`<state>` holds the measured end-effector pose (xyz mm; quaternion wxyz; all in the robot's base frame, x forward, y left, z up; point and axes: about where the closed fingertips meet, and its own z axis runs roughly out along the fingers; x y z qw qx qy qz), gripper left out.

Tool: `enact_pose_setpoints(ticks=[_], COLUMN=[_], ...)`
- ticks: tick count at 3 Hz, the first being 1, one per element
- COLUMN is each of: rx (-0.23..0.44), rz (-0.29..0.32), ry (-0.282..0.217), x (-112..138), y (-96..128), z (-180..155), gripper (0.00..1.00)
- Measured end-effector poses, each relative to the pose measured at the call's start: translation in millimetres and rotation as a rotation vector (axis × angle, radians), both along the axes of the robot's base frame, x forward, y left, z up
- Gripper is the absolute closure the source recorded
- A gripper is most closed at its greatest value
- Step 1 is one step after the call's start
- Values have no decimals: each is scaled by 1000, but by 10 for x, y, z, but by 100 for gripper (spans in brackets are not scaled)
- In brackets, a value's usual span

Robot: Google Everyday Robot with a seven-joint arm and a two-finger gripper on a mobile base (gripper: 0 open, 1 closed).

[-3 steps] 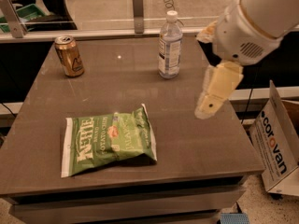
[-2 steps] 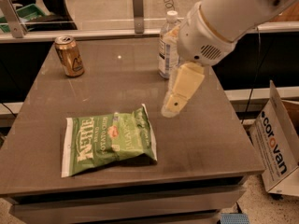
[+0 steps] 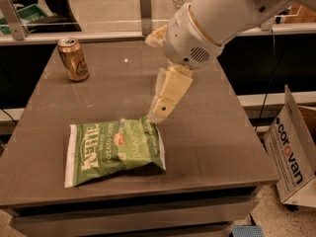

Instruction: Pick orange can

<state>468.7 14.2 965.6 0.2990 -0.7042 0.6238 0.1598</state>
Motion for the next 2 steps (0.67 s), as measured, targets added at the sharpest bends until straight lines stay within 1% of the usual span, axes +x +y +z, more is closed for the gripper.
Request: enact_pose_setpoints(ticks=[1, 2], rx=[24, 57], rz=[22, 48], ry=[-25, -66], x=[243, 749], y=[183, 524], z=[-82, -183], gripper=[0, 0])
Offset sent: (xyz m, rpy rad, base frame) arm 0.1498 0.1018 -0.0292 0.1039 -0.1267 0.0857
